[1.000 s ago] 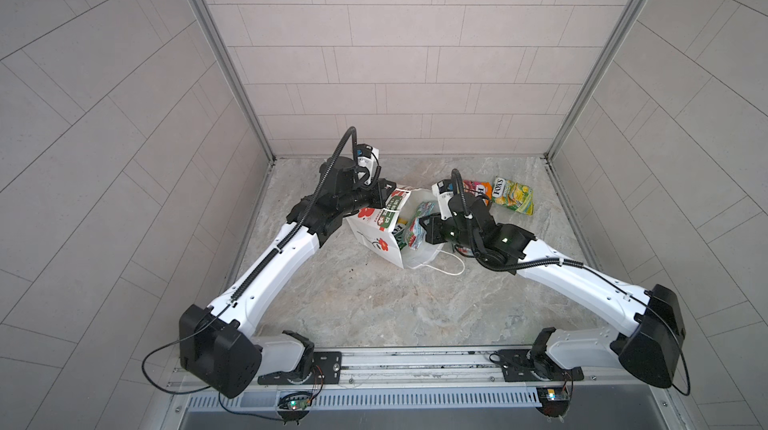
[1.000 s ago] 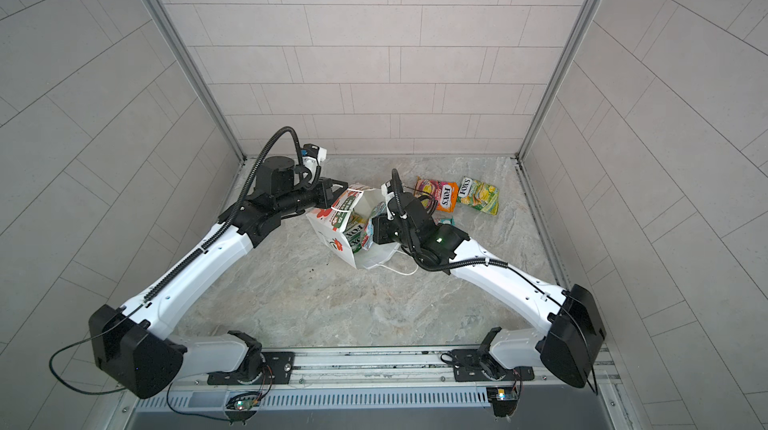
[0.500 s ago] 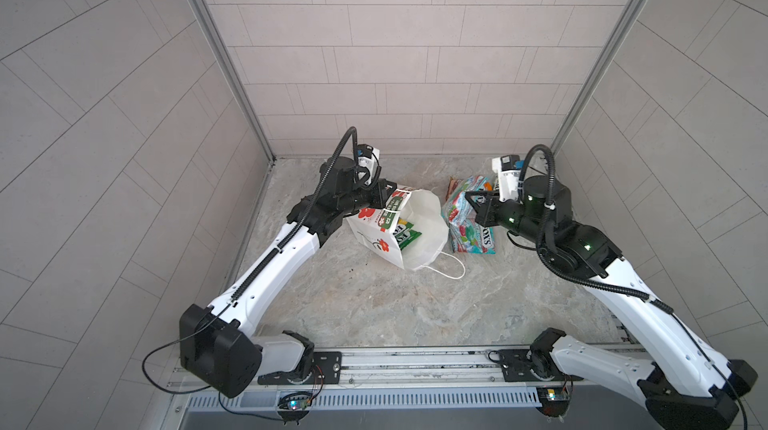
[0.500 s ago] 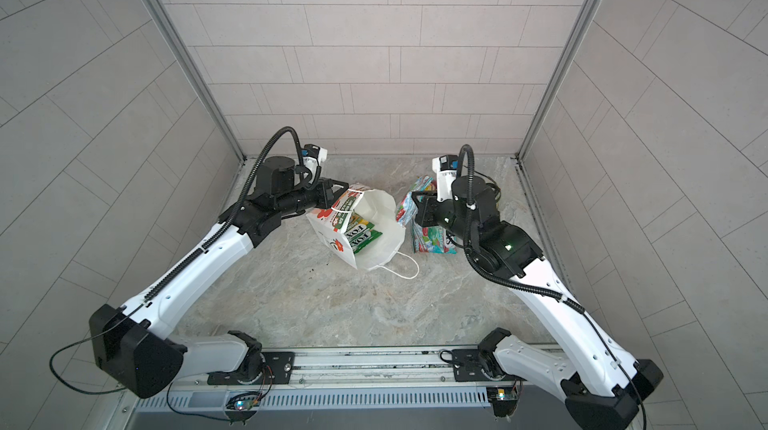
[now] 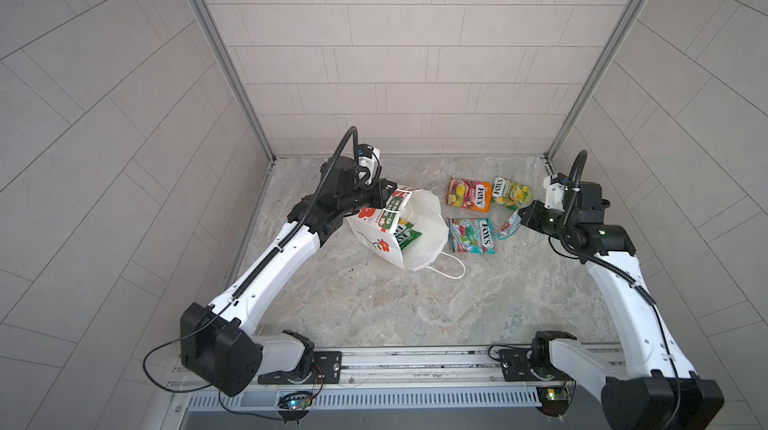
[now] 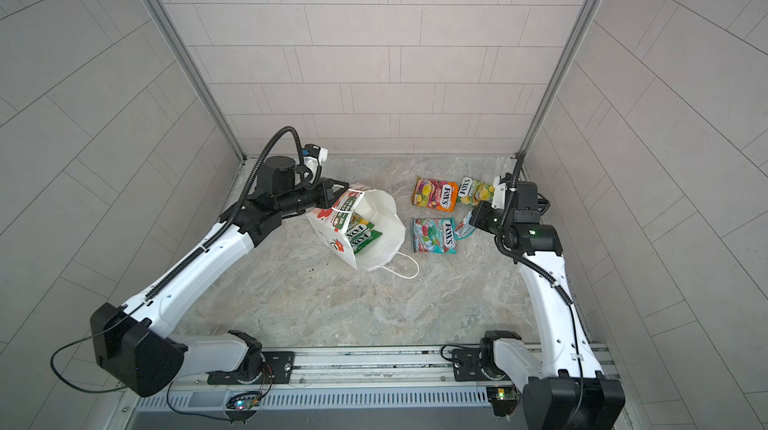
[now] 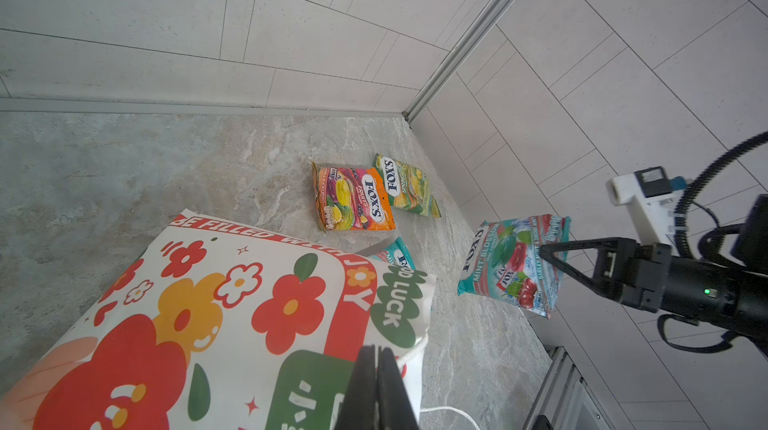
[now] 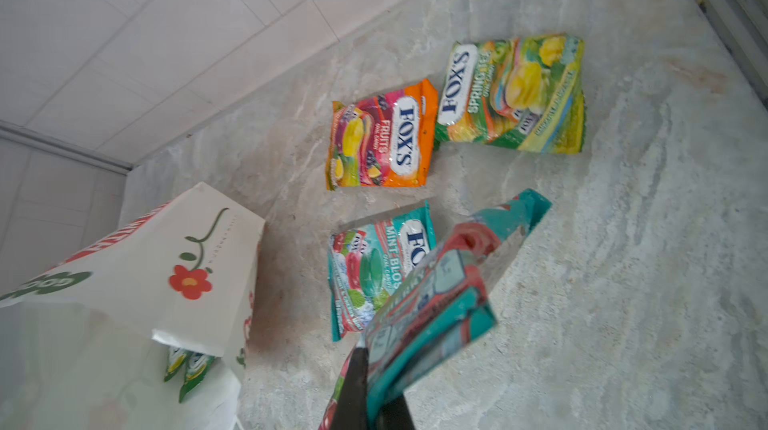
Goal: Take the snacks out of the paper bag
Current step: 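Lower the teal mint packet beside the other teal packet and open the right gripper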
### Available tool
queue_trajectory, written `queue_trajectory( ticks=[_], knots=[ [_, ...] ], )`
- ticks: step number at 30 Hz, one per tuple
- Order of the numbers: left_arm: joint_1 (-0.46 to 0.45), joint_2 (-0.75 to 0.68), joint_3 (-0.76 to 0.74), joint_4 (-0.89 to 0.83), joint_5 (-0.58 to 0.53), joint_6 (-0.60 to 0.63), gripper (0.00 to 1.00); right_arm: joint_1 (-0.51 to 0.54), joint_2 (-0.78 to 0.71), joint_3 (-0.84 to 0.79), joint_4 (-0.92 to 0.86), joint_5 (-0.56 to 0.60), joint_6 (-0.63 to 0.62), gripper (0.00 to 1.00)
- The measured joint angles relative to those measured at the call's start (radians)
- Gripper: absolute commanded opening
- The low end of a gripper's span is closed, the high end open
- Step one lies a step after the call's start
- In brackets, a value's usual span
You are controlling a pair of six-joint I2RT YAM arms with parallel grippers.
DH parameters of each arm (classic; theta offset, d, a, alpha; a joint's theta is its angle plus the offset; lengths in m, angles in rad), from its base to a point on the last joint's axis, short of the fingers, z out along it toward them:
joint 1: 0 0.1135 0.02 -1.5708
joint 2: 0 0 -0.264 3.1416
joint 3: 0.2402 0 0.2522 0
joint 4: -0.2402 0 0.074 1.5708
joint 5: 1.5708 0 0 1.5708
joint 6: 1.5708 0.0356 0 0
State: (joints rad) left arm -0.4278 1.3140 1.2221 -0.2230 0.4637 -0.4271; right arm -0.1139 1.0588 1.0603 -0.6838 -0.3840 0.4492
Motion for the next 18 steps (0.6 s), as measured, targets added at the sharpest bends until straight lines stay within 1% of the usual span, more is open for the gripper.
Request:
queue_trajectory(
  ticks=[3, 7, 10, 13, 18],
  knots=[
    [0.0, 0.0, 0.0, 0.0, 0.002, 0.0, 0.0, -0.024, 0.05, -0.006, -0.014, 0.022, -0.028, 0.0],
    [0.0, 0.001, 0.0, 0.0, 0.005, 0.0, 0.0, -0.027, 0.108, -0.006, -0.009, 0.051, -0.077, 0.0],
    [0.0, 0.001, 0.0, 0.0, 0.005, 0.0, 0.0, -0.027, 0.144, -0.006, 0.008, 0.051, -0.114, 0.0],
    [0.0, 0.001, 0.0, 0.0, 0.006, 0.0, 0.0, -0.027, 0.174, -0.006, 0.041, 0.038, -0.14, 0.0],
    [0.0, 0.001, 0.0, 0.0, 0.006, 0.0, 0.0, -0.035, 0.266, -0.001, 0.088, -0.025, -0.175, 0.0]
  ],
)
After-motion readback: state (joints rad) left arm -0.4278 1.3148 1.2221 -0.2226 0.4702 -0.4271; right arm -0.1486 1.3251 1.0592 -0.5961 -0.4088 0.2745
